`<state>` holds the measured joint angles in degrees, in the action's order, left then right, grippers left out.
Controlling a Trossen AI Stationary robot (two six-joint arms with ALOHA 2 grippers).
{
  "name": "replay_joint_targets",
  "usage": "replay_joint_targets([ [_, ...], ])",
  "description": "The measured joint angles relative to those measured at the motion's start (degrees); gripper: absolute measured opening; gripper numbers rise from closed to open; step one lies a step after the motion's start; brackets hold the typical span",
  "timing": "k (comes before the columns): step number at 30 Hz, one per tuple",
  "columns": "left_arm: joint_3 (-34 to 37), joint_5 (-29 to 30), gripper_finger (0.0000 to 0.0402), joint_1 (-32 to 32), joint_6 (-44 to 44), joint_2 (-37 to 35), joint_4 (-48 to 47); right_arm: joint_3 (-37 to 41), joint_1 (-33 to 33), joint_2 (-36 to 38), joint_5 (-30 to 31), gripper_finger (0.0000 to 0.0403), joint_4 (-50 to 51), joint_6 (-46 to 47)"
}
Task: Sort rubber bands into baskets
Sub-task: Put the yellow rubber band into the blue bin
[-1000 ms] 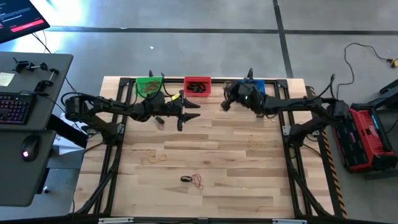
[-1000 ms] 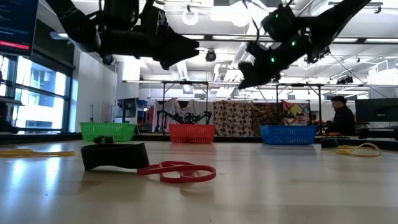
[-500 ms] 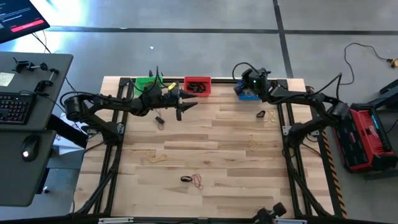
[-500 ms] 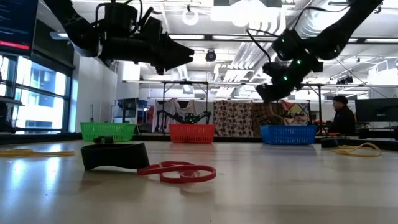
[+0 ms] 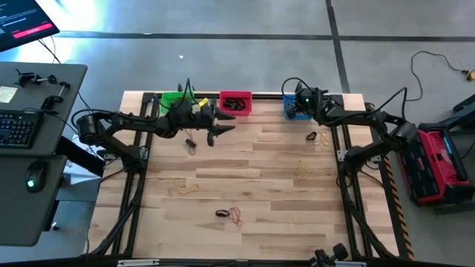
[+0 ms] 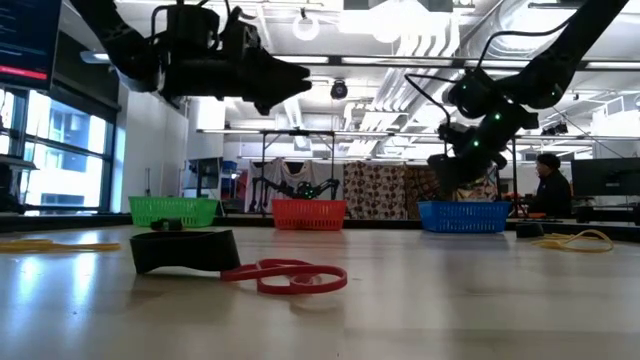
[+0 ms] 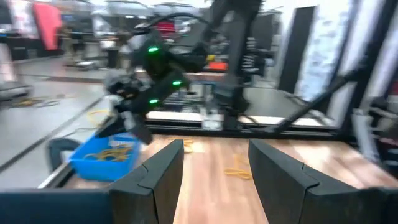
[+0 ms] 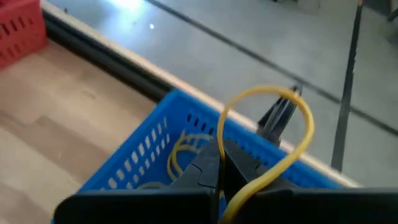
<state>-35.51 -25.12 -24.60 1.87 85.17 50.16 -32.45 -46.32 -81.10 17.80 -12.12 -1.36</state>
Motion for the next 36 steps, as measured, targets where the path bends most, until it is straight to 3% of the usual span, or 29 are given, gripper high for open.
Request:
replay_joint_targets([
  [4,0.0,-4.6,0.0175,-0.9,1.3,0.0,0.9,0.0,-0.3,0.0,-1.2,0.0,3.5,4.1],
  [9,0.0,-4.4,0.0175,-0.2,4.2,0.0,0.8,0.0,-0.4,0.0,-0.7,0.0,4.1,4.7],
  [15,0.0,-4.2,0.0175,1.2,-0.5,0.0,0.8,0.0,-1.7,0.0,-5.3,0.0,5.0,8.8],
  [36,0.0,-3.2,0.0175,1.1,2.0,0.0,0.0,0.0,-1.3,0.0,-7.5,0.0,4.4,10.1],
])
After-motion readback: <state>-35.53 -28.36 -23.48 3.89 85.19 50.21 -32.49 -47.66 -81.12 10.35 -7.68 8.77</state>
